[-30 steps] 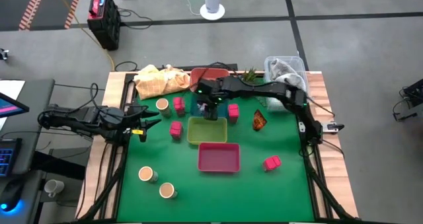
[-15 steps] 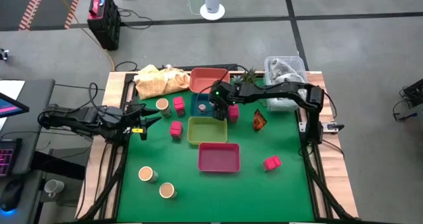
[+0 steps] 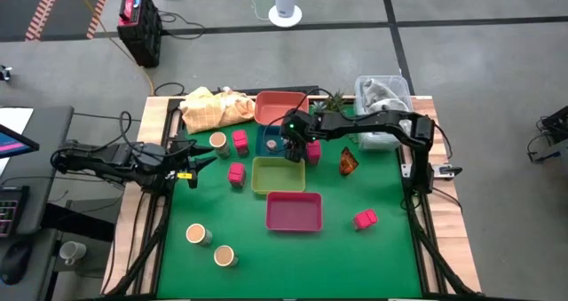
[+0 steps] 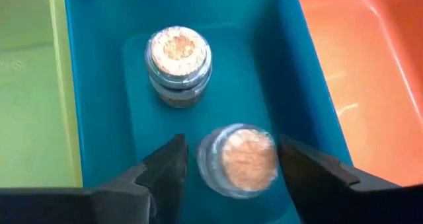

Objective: Sort spices by type
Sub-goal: Put the brown seasoning bottle into the blue bin, then adjust the red bin

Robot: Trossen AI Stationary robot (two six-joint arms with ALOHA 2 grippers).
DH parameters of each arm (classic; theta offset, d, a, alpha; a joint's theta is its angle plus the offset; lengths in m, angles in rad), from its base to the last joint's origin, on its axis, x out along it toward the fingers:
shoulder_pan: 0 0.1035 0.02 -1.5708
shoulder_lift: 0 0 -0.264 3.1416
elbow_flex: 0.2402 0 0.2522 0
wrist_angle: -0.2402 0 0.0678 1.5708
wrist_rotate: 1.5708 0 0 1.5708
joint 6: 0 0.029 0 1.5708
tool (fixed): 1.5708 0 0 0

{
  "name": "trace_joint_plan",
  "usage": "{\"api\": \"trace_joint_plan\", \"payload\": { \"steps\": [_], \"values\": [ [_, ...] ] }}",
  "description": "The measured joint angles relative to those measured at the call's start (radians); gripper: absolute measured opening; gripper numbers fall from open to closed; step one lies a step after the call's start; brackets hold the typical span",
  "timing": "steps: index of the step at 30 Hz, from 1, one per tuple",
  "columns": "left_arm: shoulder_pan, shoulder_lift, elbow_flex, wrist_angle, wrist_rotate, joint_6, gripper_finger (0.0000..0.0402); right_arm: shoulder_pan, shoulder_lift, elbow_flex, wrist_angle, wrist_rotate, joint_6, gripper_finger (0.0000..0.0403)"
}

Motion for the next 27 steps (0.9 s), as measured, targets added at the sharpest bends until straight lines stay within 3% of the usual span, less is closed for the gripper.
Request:
{"api": "trace_joint_plan", "payload": {
  "steps": [3,8,14,20,27],
  "values": [
    [0.000,0.000,0.000,0.000,0.000,0.000,0.0137,0.000,0.000,0.001,-0.001,0.000,-0.004,0.0264],
    [0.000,0.000,0.000,0.000,0.000,-0.001,0.0137,0.013,-0.046,0.078,-0.145,0.002,-0.042,0.0265],
    [0.000,0.000,0.000,-0.015,0.000,-0.003,0.0137,0.152,-0.184,0.082,-0.268,0.005,-0.054,0.0265],
    [0.000,0.000,0.000,-0.016,-0.022,-0.002,0.0137,0.351,-0.276,0.029,-0.352,0.048,0.076,0.0265],
    [0.000,0.000,0.000,-0.014,-0.029,-0.026,0.0137,0.539,-0.272,-0.020,-0.545,0.138,0.347,0.0265]
  ]
}}
